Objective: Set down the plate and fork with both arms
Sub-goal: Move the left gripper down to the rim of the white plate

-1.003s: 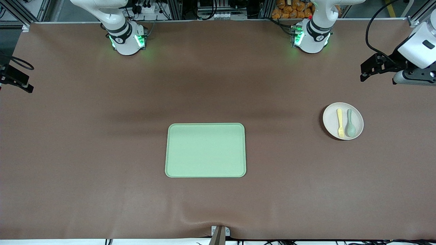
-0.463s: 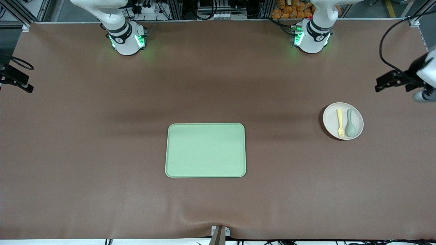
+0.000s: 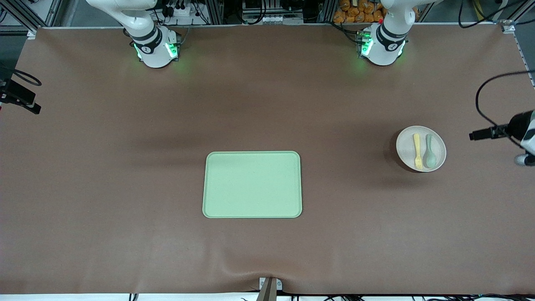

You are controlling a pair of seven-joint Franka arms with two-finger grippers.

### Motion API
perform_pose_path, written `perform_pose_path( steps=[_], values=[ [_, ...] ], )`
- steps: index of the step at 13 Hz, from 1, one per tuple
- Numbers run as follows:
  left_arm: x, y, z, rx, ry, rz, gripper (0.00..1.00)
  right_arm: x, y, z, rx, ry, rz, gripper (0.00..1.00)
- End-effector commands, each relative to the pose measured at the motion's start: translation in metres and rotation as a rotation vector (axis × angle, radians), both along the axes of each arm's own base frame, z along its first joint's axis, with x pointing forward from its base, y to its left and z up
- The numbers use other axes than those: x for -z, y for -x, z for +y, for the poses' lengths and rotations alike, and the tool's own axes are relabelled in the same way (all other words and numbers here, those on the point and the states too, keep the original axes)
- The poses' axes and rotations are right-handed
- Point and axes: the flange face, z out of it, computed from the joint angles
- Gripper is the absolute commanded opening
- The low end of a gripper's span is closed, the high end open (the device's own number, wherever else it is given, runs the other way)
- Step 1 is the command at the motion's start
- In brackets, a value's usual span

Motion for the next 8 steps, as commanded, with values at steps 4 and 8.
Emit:
perform_pose_path(
  steps=[4,8],
  values=[
    [0.11,-0.009,0.027,0.045,-0.005,0.085,1.0,-0.003,0.002,-0.003,0.017,-0.012,0.002,1.0],
    [0.151,0.015,0.055,0.086,0.03,0.078,1.0,-0.003,0.002,-0.005,0.02,-0.012,0.0,1.0]
  ],
)
